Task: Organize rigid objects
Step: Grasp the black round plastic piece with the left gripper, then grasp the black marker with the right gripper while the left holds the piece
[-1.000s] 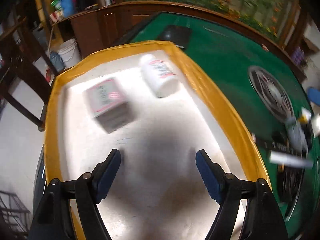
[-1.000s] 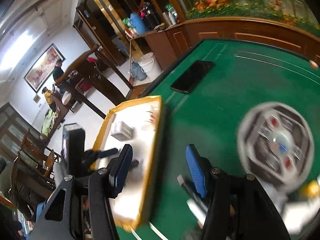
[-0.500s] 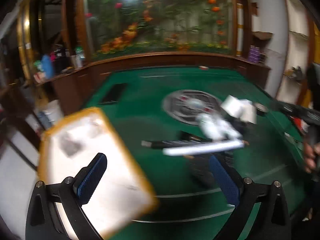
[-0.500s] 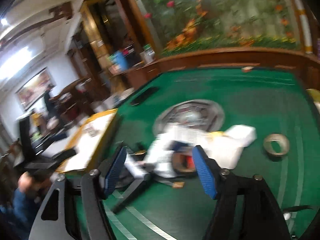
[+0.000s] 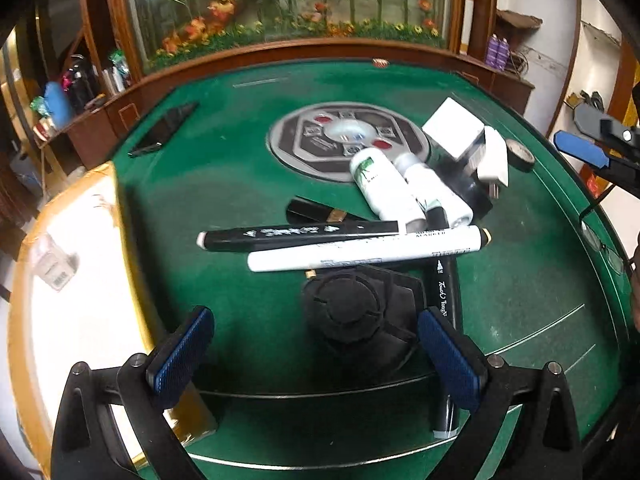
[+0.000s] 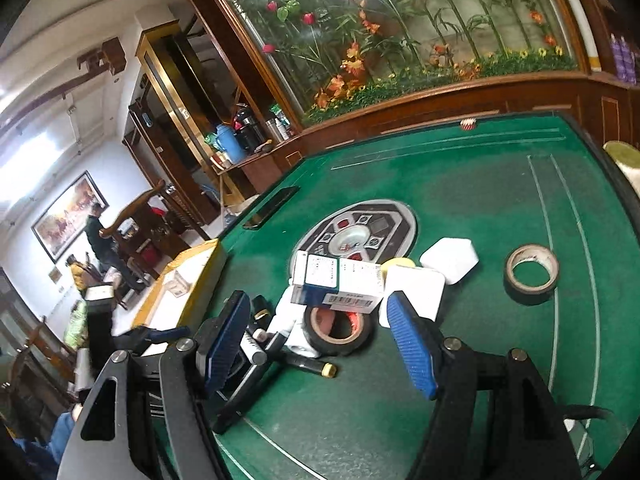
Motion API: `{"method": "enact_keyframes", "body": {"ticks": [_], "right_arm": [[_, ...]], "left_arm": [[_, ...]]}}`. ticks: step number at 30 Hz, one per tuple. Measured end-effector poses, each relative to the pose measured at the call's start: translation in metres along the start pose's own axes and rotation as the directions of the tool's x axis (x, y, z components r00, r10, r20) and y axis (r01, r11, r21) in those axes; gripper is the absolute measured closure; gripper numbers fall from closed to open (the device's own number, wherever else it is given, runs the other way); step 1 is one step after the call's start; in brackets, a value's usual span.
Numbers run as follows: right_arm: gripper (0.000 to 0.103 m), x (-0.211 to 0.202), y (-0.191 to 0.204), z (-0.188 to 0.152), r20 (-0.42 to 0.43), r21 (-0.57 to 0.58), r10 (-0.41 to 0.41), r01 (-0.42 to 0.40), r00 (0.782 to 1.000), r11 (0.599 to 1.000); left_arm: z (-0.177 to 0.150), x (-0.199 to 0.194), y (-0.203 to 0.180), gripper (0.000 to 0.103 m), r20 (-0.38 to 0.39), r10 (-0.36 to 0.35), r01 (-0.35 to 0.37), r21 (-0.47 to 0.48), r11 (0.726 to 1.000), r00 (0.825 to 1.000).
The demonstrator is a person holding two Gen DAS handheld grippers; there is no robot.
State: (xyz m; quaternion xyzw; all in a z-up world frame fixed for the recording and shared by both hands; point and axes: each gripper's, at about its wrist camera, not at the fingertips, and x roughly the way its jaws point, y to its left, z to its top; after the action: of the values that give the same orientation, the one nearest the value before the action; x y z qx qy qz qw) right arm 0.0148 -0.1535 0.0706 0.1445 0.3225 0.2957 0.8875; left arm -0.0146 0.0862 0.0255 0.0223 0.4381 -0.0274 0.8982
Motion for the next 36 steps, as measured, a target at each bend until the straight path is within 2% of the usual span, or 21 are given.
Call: {"method": "enact_keyframes", "body": {"ticks": [2,4,7,9,10,16,19,20,22,25,28,30,32,33,36], "right_arm": [[0.033,0.001,0.0,0.0,-0.011,0.013,0.023,-0.023,1.0,1.0],[0.033,0.005,0.002,-0.001,-0.026,0.014,0.031,-0.031,0.999,0.999],[0.033,0.009,0.007,-0.005,-0.05,0.008,0.042,-0.041,0.998,0.999],[0.033,0.013,0.012,-0.009,-0.076,-0.004,0.057,-0.058,0.995,0.998],[0.033,0.015,0.015,-0.01,-0.086,-0.009,0.06,-0.061,0.995,0.998],[0.033,0.038,0.037,-0.026,-0.213,-0.066,0.082,-0.098,0.974,0.993],[0.033,0.053,0.048,-0.037,-0.297,-0.07,0.095,-0.121,0.95,0.99],[0.034,0.06,0.054,-0.042,-0.329,-0.08,0.074,-0.106,0.941,0.991],[0.045,0.068,0.062,-0.049,-0.363,-0.096,0.055,-0.096,0.93,0.991],[0.052,0.081,0.071,-0.054,-0.395,-0.108,0.012,-0.059,0.919,0.992],[0.053,0.096,0.081,-0.055,-0.407,-0.138,-0.055,-0.001,0.912,0.99],[0.053,0.106,0.092,-0.06,-0.413,-0.217,-0.151,0.064,0.898,0.974],[0.062,0.108,0.094,-0.067,-0.399,-0.271,-0.198,0.091,0.895,0.958],[0.069,0.106,0.095,-0.067,-0.39,-0.293,-0.216,0.102,0.895,0.951],[0.081,0.094,0.078,-0.063,-0.387,-0.25,-0.202,0.108,0.9,0.962]], "left_arm": [[0.001,0.003,-0.006,0.0,-0.011,-0.009,0.009,0.02,1.0,1.0],[0.001,0.01,-0.014,0.001,-0.029,0.012,-0.01,0.053,0.999,1.0],[-0.003,0.019,-0.014,0.005,-0.046,0.014,-0.012,0.041,0.999,0.999],[-0.005,0.015,-0.015,0.014,-0.031,0.019,-0.017,0.042,0.999,0.999],[-0.007,0.012,-0.017,0.029,-0.024,0.015,-0.014,0.047,0.999,1.0],[-0.018,-0.001,-0.015,0.029,-0.052,-0.022,0.023,0.003,1.0,0.998],[-0.031,-0.014,-0.021,0.028,-0.056,-0.032,0.033,0.019,0.999,0.998],[-0.035,-0.015,-0.022,0.028,-0.059,-0.038,0.039,0.019,0.999,0.998],[-0.043,-0.02,-0.02,0.028,-0.053,-0.039,0.039,0.009,0.999,0.998],[-0.05,-0.026,-0.015,0.028,-0.044,-0.05,0.049,-0.018,0.999,0.998],[-0.054,-0.028,-0.012,0.028,-0.026,-0.054,0.053,-0.025,0.998,0.998],[-0.054,-0.027,-0.013,0.028,-0.022,-0.047,0.046,-0.019,0.999,0.999],[-0.054,-0.022,-0.015,0.029,-0.036,-0.047,0.046,-0.013,0.999,0.998],[-0.054,-0.023,-0.017,0.029,-0.034,-0.034,0.034,0.0,0.999,0.999],[-0.054,-0.025,-0.017,0.029,-0.034,-0.037,0.037,-0.005,0.999,0.999]]}}
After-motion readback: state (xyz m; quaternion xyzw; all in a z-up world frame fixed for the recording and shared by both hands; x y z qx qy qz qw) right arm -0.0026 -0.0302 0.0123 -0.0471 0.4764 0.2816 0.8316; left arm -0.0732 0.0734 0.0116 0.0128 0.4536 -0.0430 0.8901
